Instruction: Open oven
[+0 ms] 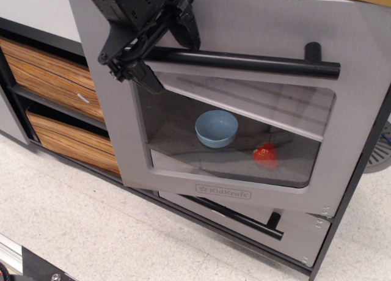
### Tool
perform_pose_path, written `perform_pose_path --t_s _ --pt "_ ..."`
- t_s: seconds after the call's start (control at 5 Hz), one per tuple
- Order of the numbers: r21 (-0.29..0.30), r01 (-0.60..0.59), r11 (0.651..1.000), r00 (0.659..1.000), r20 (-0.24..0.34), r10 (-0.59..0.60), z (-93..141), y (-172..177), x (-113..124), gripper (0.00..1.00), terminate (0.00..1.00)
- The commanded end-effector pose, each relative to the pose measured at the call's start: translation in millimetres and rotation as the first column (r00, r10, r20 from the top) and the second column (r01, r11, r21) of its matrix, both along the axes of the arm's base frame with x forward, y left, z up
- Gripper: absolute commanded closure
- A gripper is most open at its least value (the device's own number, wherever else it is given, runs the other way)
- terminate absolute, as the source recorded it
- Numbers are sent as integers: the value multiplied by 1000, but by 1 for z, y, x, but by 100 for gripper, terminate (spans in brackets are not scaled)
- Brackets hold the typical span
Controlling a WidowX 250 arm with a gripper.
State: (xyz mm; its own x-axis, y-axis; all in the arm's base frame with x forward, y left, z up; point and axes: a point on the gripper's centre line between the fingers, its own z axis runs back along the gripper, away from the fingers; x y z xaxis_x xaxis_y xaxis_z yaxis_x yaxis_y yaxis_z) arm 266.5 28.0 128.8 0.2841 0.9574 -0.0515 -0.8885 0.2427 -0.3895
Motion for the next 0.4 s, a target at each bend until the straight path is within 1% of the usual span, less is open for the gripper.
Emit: perform_pose_path --t_s 0.0,0.2 --pt "120 411 904 911 -9 -413 47 8 -38 0 0" --pt "141 579 803 815 -117 -568 31 13 -65 0 0"
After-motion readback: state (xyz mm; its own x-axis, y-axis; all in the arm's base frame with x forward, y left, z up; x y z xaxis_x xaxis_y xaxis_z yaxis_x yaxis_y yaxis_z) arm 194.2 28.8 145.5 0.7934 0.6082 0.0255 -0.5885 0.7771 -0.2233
